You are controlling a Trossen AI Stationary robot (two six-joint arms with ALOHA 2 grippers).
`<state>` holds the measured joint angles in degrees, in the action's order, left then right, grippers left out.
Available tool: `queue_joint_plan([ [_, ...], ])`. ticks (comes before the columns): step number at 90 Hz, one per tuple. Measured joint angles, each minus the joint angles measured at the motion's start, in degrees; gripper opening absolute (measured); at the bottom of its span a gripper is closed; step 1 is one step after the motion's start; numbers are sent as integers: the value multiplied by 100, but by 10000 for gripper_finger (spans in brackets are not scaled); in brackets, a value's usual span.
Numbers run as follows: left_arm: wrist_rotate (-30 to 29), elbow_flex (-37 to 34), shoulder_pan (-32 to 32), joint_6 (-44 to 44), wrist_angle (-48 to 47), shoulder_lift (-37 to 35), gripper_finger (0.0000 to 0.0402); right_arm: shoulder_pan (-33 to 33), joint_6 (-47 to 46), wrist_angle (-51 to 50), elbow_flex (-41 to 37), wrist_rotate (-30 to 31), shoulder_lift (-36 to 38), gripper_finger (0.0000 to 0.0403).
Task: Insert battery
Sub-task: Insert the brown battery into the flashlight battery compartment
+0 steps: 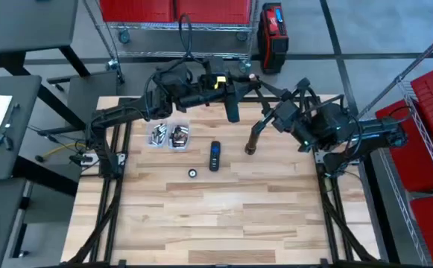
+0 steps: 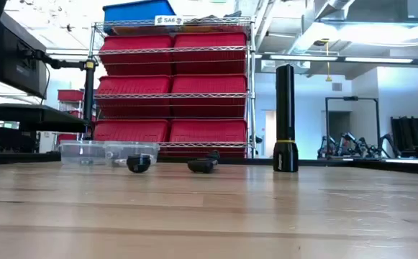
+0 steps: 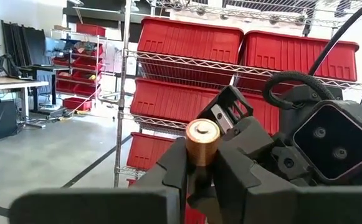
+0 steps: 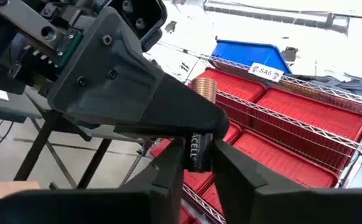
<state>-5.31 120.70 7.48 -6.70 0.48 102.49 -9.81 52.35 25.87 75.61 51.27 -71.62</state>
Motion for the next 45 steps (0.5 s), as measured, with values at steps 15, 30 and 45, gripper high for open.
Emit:
queue_joint_plan([
  [15, 9, 0, -4, -23, -11, -4, 47, -30, 14, -24, 11, 51, 3, 34],
  [30, -8, 0, -1, -21, -145, -4, 50, -37, 81, -202, 11, 251, 31, 34],
  [45, 31, 0, -14, 491, -313, -26, 64, -164, 24, -406, 14, 417, 133, 34],
])
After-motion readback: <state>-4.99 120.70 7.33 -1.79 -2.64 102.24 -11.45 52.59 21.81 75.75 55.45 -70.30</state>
